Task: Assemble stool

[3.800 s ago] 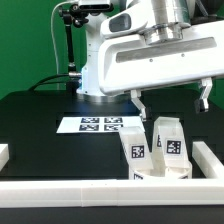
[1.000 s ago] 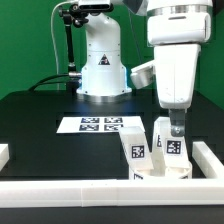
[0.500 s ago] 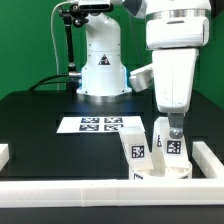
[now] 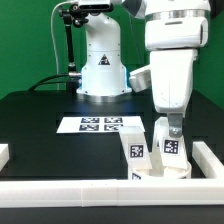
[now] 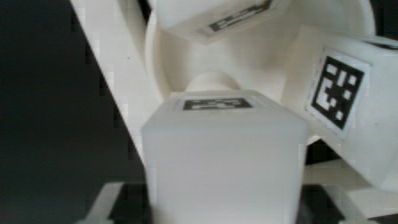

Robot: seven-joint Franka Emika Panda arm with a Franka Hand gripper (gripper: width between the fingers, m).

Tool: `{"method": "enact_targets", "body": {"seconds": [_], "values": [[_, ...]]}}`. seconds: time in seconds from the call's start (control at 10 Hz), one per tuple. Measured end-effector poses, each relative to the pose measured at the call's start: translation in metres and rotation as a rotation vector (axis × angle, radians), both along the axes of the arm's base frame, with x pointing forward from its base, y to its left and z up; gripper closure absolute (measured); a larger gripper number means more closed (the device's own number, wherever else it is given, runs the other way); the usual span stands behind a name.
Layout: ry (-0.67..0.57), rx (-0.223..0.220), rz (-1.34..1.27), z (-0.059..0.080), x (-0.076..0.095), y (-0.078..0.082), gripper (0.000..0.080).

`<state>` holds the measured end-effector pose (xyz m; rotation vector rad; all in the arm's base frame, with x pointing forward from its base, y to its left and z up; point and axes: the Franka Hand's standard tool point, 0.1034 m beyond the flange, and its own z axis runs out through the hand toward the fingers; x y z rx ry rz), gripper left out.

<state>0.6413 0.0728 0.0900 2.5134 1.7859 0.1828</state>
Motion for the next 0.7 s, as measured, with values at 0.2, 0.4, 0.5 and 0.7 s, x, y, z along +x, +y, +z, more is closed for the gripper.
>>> {"method": "enact_targets", "body": {"seconds": [0.2,0.4,0.5,0.7], "values": [[0.044,0.023,-0.163,-0.0006,-0.0020,-0.0033,0.0462],[0.052,0.043,-0.321,-0.0008,-0.0009,-0.0042,0.0461],[0.053,0.050,-0.379,-0.0009,-0.0007,-0.0043,0.0461],[0.038,0.073,-0.527,-0.0009,0.0020,-0.0036,0.0461]]}}
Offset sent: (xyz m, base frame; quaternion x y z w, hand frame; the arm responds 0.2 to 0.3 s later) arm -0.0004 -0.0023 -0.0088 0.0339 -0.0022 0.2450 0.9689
